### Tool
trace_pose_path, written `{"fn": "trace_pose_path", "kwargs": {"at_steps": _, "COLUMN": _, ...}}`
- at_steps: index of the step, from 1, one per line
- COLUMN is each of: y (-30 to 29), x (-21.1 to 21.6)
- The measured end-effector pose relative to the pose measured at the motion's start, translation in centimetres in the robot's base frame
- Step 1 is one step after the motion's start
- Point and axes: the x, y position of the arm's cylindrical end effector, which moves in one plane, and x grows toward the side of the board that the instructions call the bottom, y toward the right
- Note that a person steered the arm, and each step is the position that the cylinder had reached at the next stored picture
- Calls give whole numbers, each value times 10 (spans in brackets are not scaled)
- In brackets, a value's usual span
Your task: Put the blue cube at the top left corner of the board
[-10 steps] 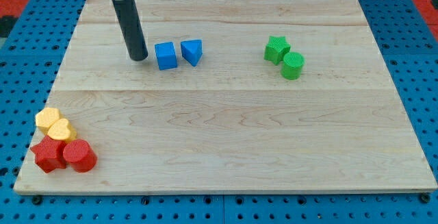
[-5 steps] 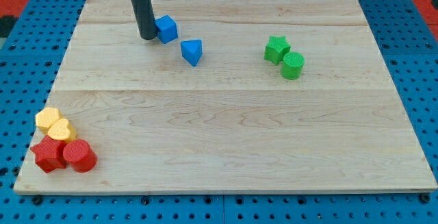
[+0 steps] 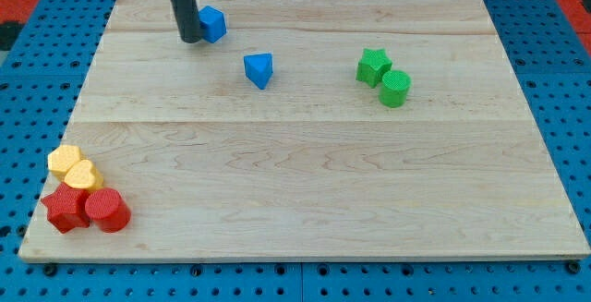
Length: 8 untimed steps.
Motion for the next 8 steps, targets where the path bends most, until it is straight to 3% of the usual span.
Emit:
{"fn": "trace_pose_path", "kwargs": {"at_steps": 2, "y": 85, "x": 16}}
{"fn": "trace_pose_path", "kwargs": {"at_steps": 3, "y": 81, "x": -9}}
{"fn": "trace_pose_path", "kwargs": {"at_steps": 5, "y": -31, "x": -43}}
{"fn": "trace_pose_path", "kwargs": {"at_steps": 8, "y": -65, "x": -16}}
